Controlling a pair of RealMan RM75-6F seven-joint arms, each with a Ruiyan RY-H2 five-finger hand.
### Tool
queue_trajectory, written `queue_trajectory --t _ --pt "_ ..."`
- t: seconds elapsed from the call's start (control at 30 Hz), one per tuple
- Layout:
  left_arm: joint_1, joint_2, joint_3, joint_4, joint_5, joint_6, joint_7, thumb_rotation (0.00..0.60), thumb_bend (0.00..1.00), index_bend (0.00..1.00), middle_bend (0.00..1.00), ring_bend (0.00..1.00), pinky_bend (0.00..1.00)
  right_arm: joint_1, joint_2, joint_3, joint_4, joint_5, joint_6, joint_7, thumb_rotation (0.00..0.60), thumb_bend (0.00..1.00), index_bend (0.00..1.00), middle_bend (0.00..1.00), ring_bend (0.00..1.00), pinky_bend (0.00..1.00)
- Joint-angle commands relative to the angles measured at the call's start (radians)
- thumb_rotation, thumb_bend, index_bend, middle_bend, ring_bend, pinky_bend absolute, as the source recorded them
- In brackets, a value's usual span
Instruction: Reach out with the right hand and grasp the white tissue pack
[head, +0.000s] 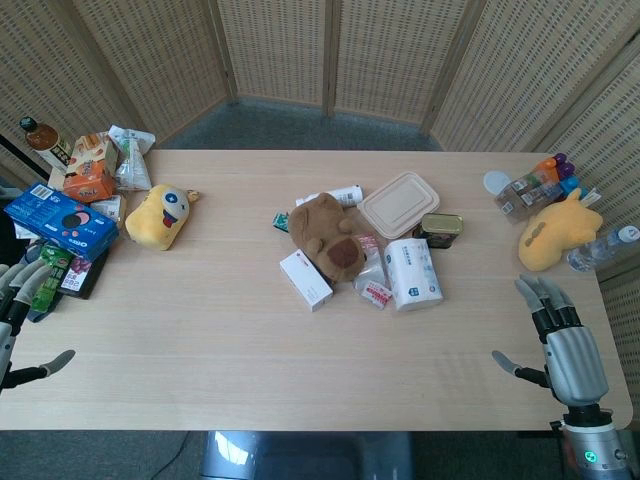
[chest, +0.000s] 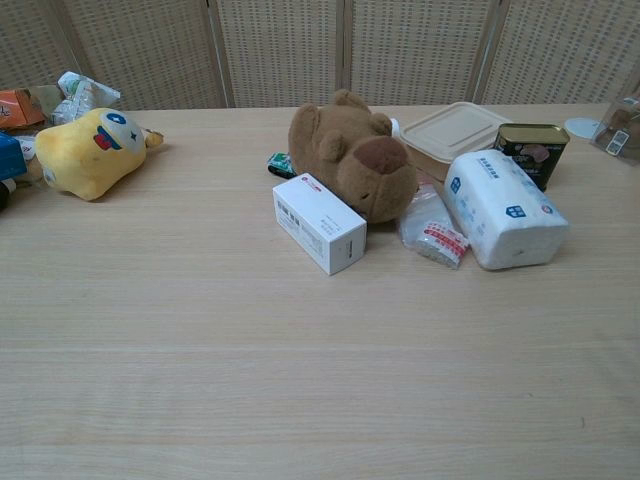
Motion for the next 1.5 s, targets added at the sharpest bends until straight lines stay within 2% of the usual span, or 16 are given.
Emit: queue_trajectory --t 0.03,0.23,0.33,0.4,0.63,0.97,1.2,1.5 --pt "0.001 0.001 0.0 0.0 0.001 0.001 -0.002 0.6 0.0 0.0 0.0 0.0 0.0 -0.002 0.0 -0.001 -0.002 -0.002 -0.001 0.001 0.6 0.04 0.03 0.0 0.0 0.0" --pt "0.001 0.003 0.0 0.0 0.003 0.002 -0.004 0.6 0.0 0.0 0.0 0.0 0.0 -0.002 -0.018 0.002 0.011 0.009 -0.019 -0.013 0.6 0.04 0.03 0.0 0.0 0.0" --pt "-0.001 0.002 -0.003 0.001 -0.003 -0.001 -0.002 0.6 0.0 0.0 0.0 0.0 0.0 0.006 -0.056 0.007 -0.003 0.079 -0.085 -0.001 0.6 0.04 0.0 0.0 0.0 0.0" --pt "-0.005 0.0 -0.006 0.001 -0.009 -0.006 -0.007 0.6 0.0 0.0 0.0 0.0 0.0 0.031 -0.073 0.019 -0.052 0.146 -0.167 0.014 0.6 0.03 0.0 0.0 0.0 0.0" --pt "-0.013 -0.003 -0.01 0.009 -0.029 -0.022 -0.017 0.6 0.0 0.0 0.0 0.0 0.0 0.152 -0.194 0.113 -0.056 0.288 -0.336 -0.122 0.6 0.03 0.0 0.0 0.0 0.0" --pt "-0.018 -0.008 -0.017 0.017 -0.049 -0.03 -0.013 0.6 0.0 0.0 0.0 0.0 0.0 0.293 -0.367 0.245 0.079 0.511 -0.475 -0.243 0.6 0.03 0.0 0.0 0.0 0.0" --pt "-0.026 -0.02 -0.025 0.026 -0.074 -0.042 0.001 0.6 0.0 0.0 0.0 0.0 0.0 0.36 -0.489 0.308 0.125 0.674 -0.469 -0.371 0.6 0.03 0.0 0.0 0.0 0.0" --pt "-0.029 -0.025 -0.031 0.033 -0.093 -0.047 0.009 0.6 0.0 0.0 0.0 0.0 0.0 0.457 -0.648 0.395 0.252 0.86 -0.414 -0.533 0.596 0.02 0.0 0.0 0.0 0.0"
